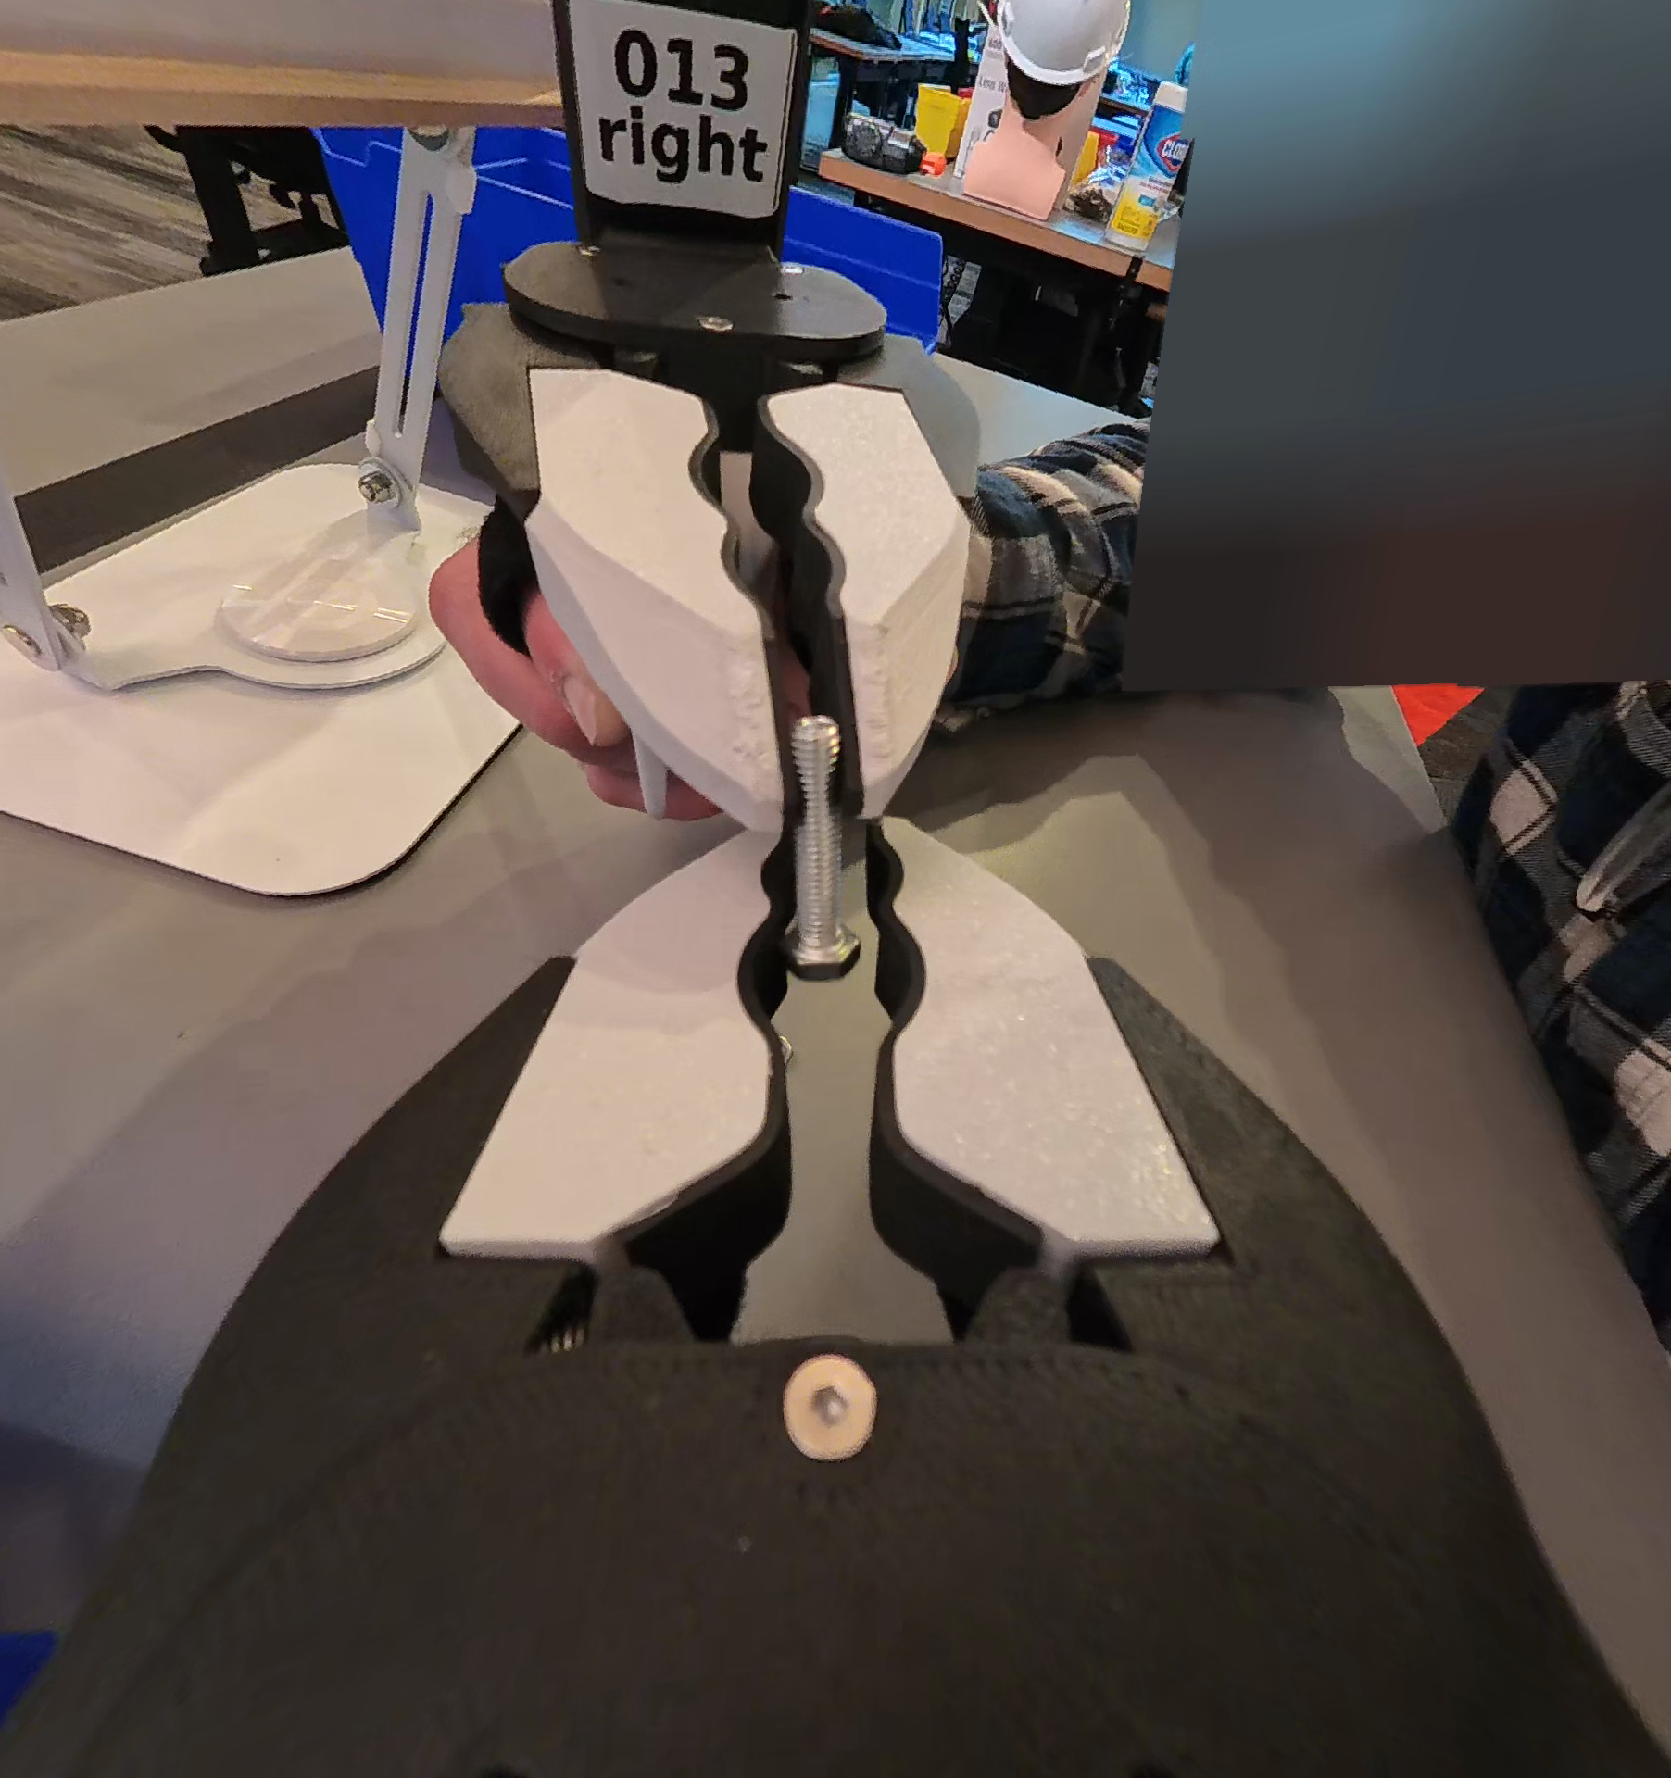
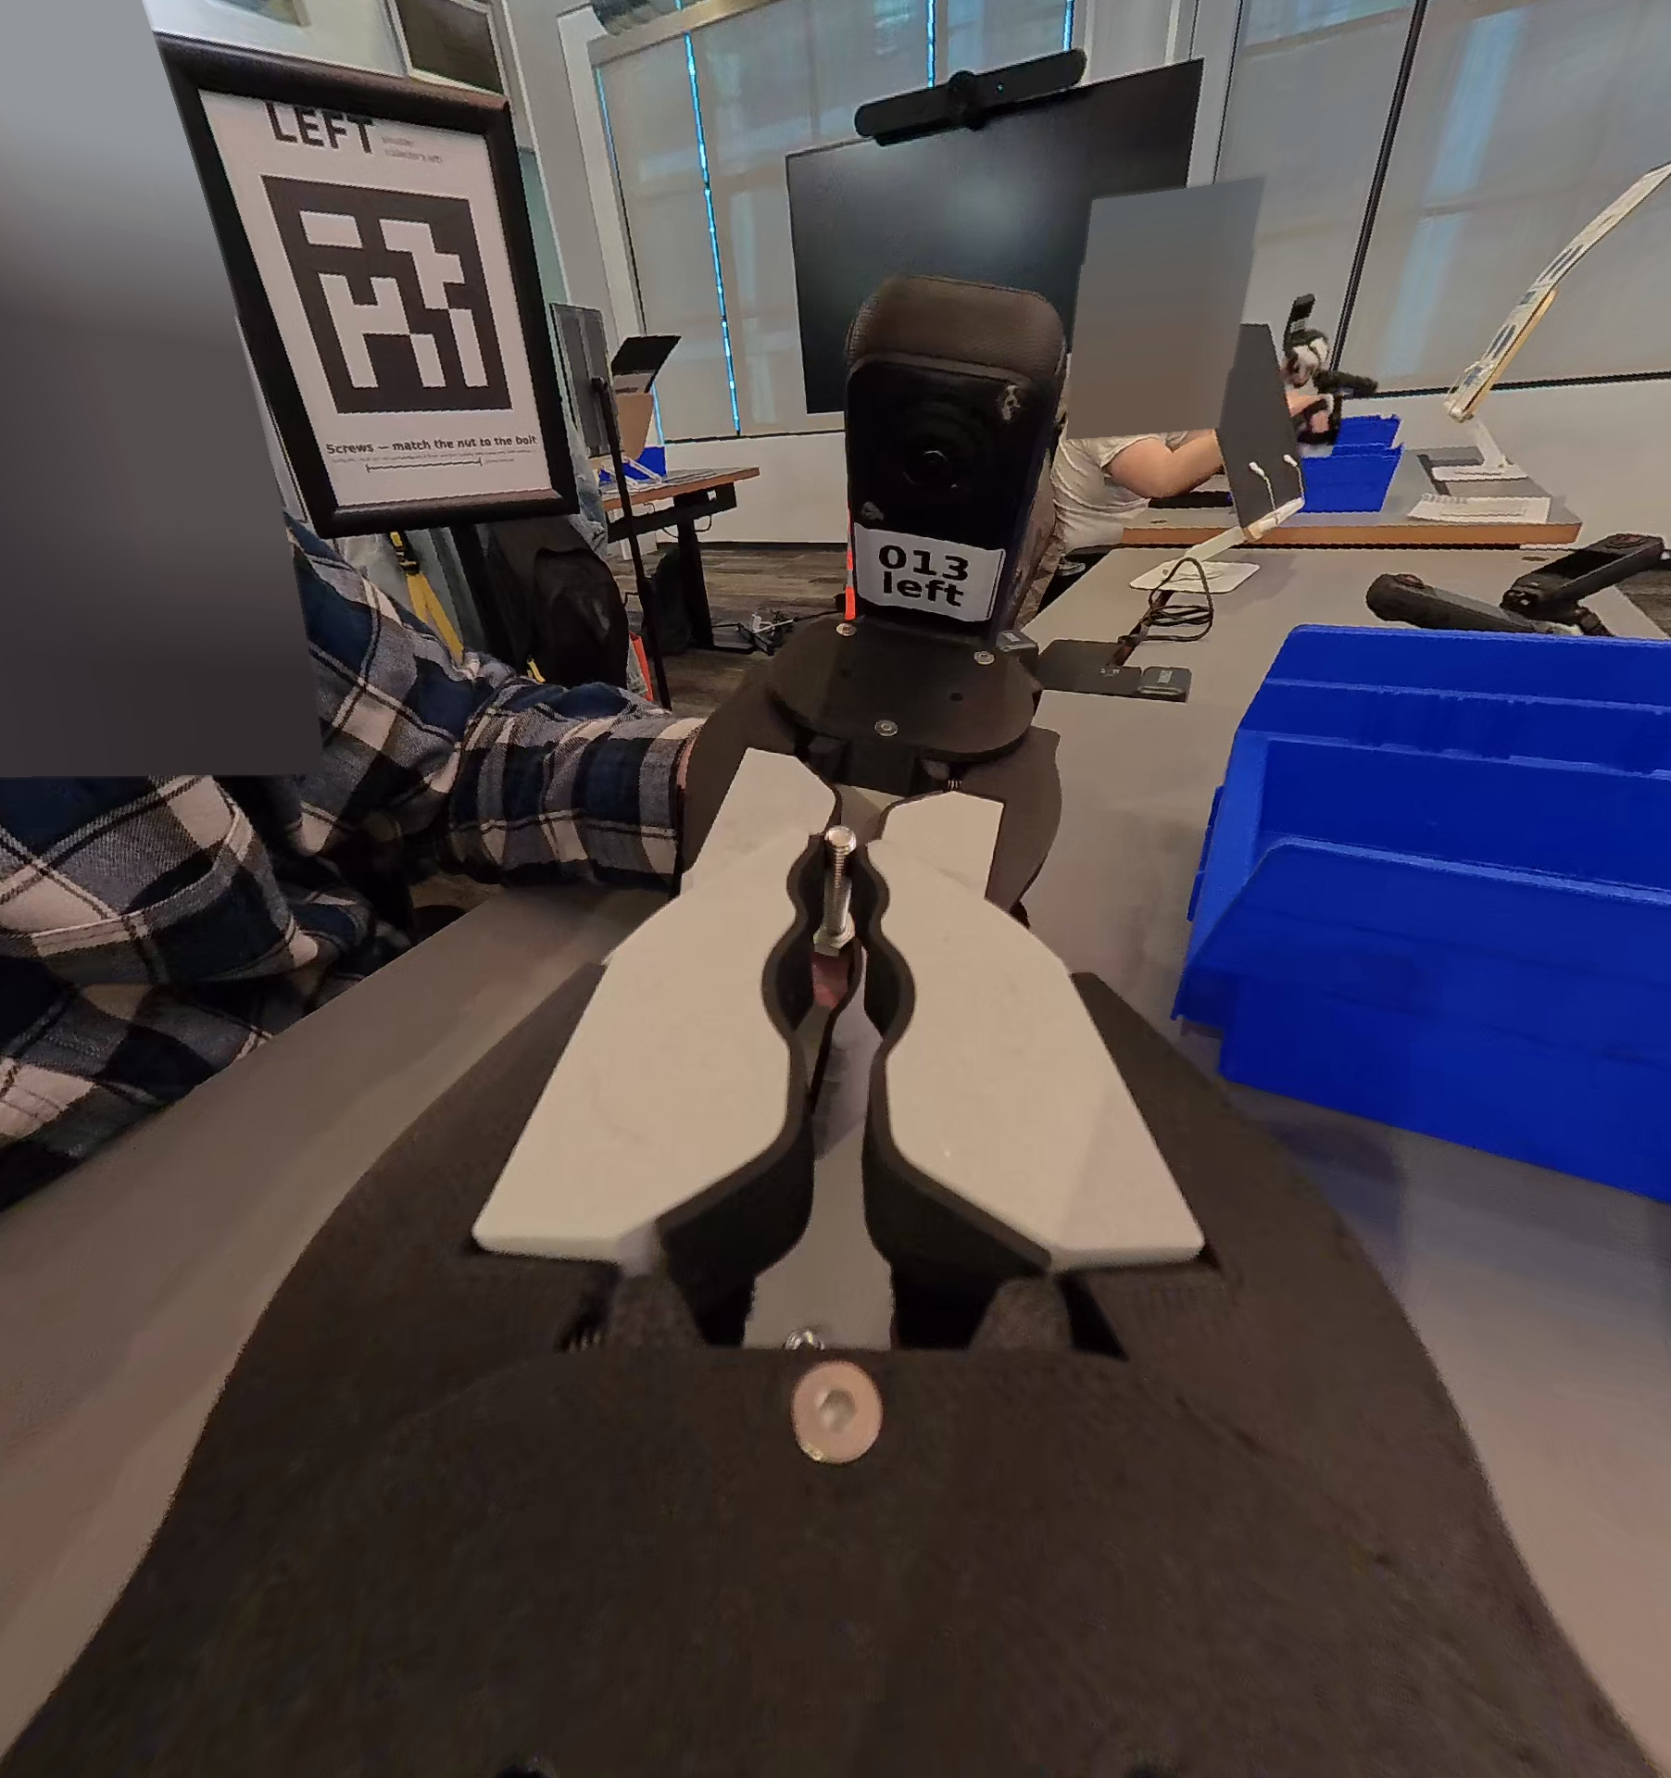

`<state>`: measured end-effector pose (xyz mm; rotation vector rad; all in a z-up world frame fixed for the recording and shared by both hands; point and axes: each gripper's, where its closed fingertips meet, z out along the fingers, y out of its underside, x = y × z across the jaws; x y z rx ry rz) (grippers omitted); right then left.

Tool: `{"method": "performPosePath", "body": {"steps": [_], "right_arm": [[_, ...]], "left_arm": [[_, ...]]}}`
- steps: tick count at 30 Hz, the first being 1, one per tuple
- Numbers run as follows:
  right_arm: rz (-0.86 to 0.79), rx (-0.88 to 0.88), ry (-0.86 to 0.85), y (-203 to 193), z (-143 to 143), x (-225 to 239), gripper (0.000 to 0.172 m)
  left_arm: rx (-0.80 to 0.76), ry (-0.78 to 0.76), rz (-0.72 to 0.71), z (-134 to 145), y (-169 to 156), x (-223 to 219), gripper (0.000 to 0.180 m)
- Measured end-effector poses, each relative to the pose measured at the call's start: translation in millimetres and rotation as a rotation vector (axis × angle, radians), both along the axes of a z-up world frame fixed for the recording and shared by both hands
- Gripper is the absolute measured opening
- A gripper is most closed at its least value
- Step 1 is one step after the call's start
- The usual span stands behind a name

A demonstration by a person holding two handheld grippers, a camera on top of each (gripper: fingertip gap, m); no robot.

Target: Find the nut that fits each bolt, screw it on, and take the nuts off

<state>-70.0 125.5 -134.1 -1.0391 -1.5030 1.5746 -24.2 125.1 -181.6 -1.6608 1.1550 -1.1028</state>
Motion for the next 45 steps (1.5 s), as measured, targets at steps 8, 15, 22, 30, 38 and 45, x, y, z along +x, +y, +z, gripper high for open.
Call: {"method": "performPosePath", "body": {"steps": [8, 15, 22, 30, 38, 45], "right_arm": [[0.001, -0.004, 0.01, 1, 2, 2, 0.005], [0.003, -0.003, 0.006, 1, 1, 1, 0.005], [0.004, -0.004, 0.003, 1, 0, 1, 0.005], [0.003, -0.004, 0.008, 1, 0, 1, 0.005], [-0.011, -0.046, 0.017, 5, 2, 3, 0.022], [-0.103, 0.014, -0.068, 18, -18, 19, 0.028]], "left_arm": [[-0.004, -0.018, 0.008, 3, 1, -2, 0.016], [-0.003, -0.028, 0.007, 3, 2, -1, 0.009], [-0.001, -0.018, 0.011, 2, 2, -1, 0.009], [0.01, -0.014, 0.019, 2, 3, -1, 0.009], [0.028, 0.002, 0.032, 1, 5, -4, 0.008], [0.066, 0.038, 0.078, 1, 11, -14, 0.008]]}}
